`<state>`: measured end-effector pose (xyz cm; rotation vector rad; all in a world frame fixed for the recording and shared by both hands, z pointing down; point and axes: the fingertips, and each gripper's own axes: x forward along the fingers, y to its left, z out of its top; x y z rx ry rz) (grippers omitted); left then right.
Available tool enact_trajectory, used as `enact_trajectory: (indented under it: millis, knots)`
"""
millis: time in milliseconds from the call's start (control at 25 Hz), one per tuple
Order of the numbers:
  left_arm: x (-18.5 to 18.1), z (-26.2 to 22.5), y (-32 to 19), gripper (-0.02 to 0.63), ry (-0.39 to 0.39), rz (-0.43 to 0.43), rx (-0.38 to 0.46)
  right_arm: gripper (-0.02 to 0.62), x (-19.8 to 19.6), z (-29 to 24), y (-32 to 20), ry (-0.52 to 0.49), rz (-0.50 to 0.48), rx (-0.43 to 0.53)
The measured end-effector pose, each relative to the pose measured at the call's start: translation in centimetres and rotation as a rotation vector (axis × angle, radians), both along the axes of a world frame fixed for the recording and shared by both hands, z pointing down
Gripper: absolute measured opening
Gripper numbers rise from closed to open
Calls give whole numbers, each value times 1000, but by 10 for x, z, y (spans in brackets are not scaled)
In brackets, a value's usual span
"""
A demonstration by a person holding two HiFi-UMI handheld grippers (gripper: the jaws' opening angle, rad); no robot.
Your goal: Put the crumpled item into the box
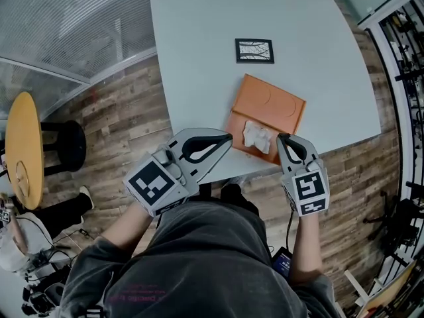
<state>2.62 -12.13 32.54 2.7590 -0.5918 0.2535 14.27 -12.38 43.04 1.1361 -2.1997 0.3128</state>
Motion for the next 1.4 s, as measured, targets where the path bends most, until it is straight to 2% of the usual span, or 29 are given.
enact_trajectory:
  millis: [520, 800, 960, 1400]
  knots:
    - [5, -17, 2, 12, 10, -9, 36, 0, -9, -50, 3, -140, -38, 94]
    - [6, -24, 6, 12, 33, -6, 69, -2, -12, -79, 3, -272, -34, 144]
    - [5, -26, 6, 12, 35, -12, 73, -2, -10, -92, 3, -364, -24, 150]
    - [0, -32, 10, 12, 35, -23, 76, -2, -19, -121, 8, -478, -45, 174]
